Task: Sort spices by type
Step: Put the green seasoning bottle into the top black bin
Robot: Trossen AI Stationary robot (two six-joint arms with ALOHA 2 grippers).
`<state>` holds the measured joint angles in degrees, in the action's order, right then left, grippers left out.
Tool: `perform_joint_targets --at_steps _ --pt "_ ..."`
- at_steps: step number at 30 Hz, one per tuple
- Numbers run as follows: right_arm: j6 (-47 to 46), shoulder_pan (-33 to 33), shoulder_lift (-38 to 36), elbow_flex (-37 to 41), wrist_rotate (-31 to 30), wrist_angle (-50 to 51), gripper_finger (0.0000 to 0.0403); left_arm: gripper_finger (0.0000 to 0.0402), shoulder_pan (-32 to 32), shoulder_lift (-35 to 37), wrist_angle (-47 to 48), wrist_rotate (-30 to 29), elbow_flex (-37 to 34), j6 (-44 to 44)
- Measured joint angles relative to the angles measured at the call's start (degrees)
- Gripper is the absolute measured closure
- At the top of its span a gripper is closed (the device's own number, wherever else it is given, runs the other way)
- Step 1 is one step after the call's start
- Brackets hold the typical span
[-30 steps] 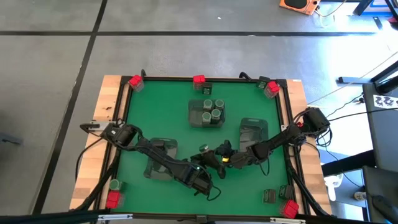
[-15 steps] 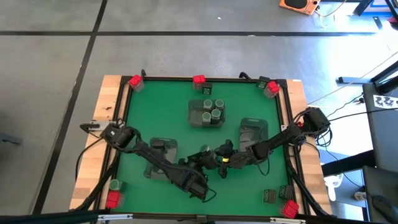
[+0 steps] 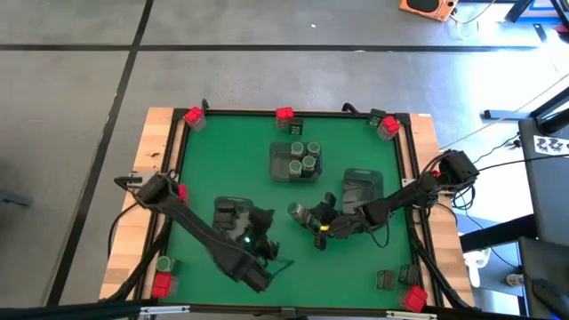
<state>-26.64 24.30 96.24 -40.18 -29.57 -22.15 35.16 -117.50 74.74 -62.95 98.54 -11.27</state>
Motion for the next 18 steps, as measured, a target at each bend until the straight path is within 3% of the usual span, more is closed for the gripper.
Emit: perform_joint_targets --at_steps 5,11,14,18 --pt "5.17 0.01 0.07 0.00 -1.82 -4.50 0.0200 0.0210 -0.83 9.48 -2.80 4.63 -3.27 -11.76" --pt "6.57 0.02 0.07 0.00 -1.80 -6.36 0.0200 0.0218 -3.73 22.31 -12.29 11.80 -15.49 -16.69" --pt "6.49 0.02 0.07 0.00 -1.80 -6.86 0.0200 0.0222 -6.12 29.30 -24.38 18.94 -23.75 -15.19" --pt "6.17 0.04 0.07 0.00 -1.55 -7.76 0.0200 0.0228 -10.35 36.43 -46.33 33.16 -35.44 -11.06"
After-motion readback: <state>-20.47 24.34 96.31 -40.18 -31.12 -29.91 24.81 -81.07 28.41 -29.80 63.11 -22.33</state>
